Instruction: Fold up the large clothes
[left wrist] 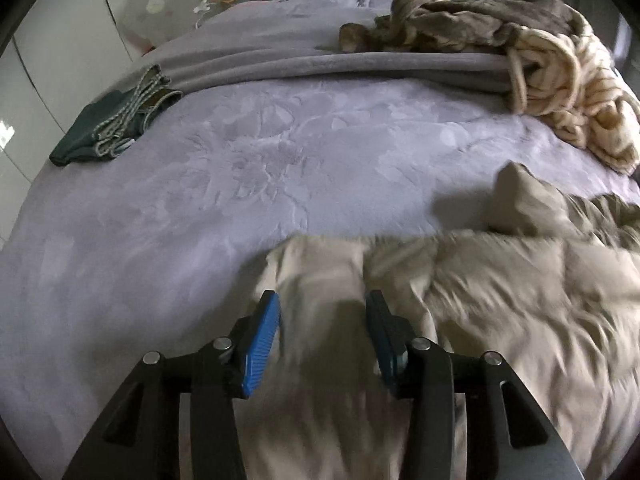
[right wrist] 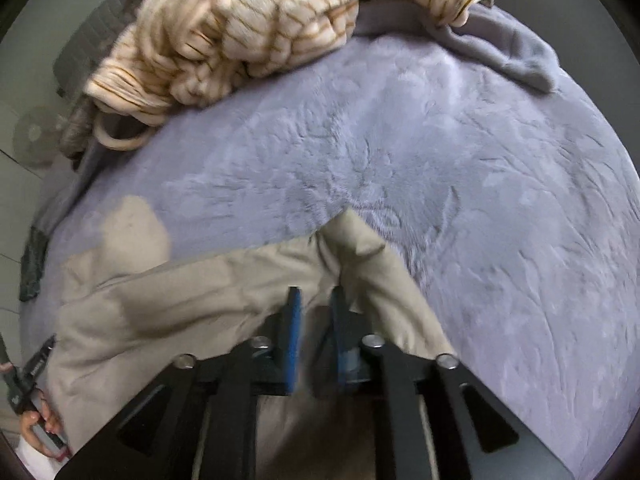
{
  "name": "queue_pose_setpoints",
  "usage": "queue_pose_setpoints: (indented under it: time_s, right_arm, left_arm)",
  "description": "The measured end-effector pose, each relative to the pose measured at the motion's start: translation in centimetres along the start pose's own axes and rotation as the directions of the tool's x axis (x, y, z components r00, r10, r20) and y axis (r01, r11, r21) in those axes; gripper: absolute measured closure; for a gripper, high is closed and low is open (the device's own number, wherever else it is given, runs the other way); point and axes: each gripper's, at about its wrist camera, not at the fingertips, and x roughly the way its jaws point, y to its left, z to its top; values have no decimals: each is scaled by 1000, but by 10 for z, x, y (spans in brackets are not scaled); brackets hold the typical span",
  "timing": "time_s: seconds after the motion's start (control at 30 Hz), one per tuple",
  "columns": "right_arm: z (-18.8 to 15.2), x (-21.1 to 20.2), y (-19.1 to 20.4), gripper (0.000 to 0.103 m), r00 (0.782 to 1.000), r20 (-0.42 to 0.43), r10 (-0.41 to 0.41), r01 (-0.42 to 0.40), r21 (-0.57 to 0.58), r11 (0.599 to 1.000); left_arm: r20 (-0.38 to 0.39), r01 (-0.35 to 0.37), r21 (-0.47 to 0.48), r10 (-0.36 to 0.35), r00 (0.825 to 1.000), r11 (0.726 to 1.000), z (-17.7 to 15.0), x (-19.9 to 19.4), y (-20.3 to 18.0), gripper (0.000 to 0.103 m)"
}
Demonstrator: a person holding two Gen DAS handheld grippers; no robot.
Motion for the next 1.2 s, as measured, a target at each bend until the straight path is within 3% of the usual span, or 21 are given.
queue_pose_setpoints:
  time_s: [0.03,0.13,0.27,0.47,0.5,0.53,0.67,0.8,0.83,0.97,1.2]
  right_arm:
    - [-6,-8,0,77,1000,10,7,-8,8,1000]
    - [-21,-31,0,74,999,27,41,-42,37,998]
    - [-44,-57,1,58,996,25,84,-85,55,995]
    - [-78,-82,4,43,990,16,141,-142,78,987]
    - [-83,-86,4,43,989,17,146,-147,83,986]
    - [-89,-91,3,42,989,18,149,-150,84,985]
    - [-105,-104,1,30,985,12,172,-172,102,980]
    - [-120,-114,-4,28,983,6,184,-183,132,974]
    - [-125,-116,-5,23,982,1,190,-188,140,972]
    - [-144,-121,-9,22,979,-14,202,-197,168,966]
    - [-176,-101,-22,15,966,-72,248,-220,279,935]
  left_arm:
    - [-4,0,2,0,1000,1000,-4,-7,0,55]
    - [2,-10,-8,10,1000,1000,-20,-30,3,25]
    - [-13,24,-22,-24,1000,999,-41,-53,4,24]
    - [-57,56,-25,-57,997,998,-71,-72,-2,24]
    - [-61,58,-26,-60,996,998,-75,-75,-3,21]
    - [-66,62,-31,-64,996,998,-80,-77,-3,1]
    - [-75,77,-42,-80,994,996,-96,-91,-6,0]
    - [-110,94,-66,-101,989,993,-110,-97,-5,0]
    - [-120,98,-75,-106,987,992,-113,-97,-4,0]
    - [-143,51,-110,-66,988,993,-126,-96,2,0]
    - [-203,88,-129,-113,973,988,-150,-88,6,0]
